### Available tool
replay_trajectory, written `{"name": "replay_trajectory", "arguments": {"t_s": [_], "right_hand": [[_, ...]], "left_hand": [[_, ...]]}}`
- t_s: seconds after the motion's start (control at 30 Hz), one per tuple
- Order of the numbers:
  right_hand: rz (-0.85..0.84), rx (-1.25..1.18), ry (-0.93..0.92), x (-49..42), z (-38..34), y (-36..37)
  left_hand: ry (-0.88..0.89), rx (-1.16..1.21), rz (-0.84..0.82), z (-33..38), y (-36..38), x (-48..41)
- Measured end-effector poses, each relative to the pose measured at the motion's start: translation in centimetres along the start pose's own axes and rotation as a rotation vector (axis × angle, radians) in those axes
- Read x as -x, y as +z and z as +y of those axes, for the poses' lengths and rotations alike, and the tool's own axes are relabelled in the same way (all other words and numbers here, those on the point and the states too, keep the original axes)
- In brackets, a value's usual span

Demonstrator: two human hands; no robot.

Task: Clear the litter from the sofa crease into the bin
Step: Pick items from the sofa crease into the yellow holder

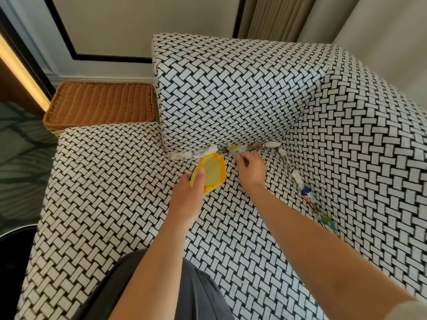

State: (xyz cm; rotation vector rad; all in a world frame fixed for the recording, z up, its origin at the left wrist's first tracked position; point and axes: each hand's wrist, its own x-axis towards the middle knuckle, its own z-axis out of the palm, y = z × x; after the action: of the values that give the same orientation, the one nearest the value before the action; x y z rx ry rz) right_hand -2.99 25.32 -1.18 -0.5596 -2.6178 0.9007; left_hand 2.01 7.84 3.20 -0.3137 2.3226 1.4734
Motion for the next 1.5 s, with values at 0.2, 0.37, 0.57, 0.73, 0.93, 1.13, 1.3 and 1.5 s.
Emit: {"name": "replay_trajectory", "arguments": {"t_s": [0.2, 0.37, 0.57, 0.73, 0.93, 1.13, 1.3, 1.5], "right_hand": [[-0.110, -0.426, 0.118, 5.4, -0.6, -1.8], [-0.027, -0.657, 0.184, 8.5, -2.4, -4.0], [-0.130, -0.504, -0.094, 9.2, -5.2, -5.5], [-0.103, -0.388, -0.077, 8.9, -4.5, -5.0], [-0.007, 0.067, -0.050, 6.2, 1.5, -2.7], [-0.024, 0.295, 0.162, 0.9, 1.0, -0.9], [-0.015, 0.401, 0.228, -2.0, 0.6, 0.0], [0.047, 0.343, 0.373, -4.2, 0.2, 0.8]], "left_hand": [[0.037, -0.007, -0.014, -0.1, 0.5, 1.2], [0.032, -0.022, -0.016, 0.3, 0.7, 2.6], [0.013, -0.061, -0.004, 0.6, 1.5, 3.7], [-0.054, 0.027, 0.007, 1.1, 1.2, 3.4], [-0.095, 0.080, -0.046, 1.5, 0.9, 2.6], [-0.059, 0.059, -0.102, 1.8, 0.7, 1.5], [-0.200, 0.223, -0.132, 2.6, 0.1, 0.9], [-0.191, 0.225, -0.130, 2.3, 0.4, 0.4]]}}
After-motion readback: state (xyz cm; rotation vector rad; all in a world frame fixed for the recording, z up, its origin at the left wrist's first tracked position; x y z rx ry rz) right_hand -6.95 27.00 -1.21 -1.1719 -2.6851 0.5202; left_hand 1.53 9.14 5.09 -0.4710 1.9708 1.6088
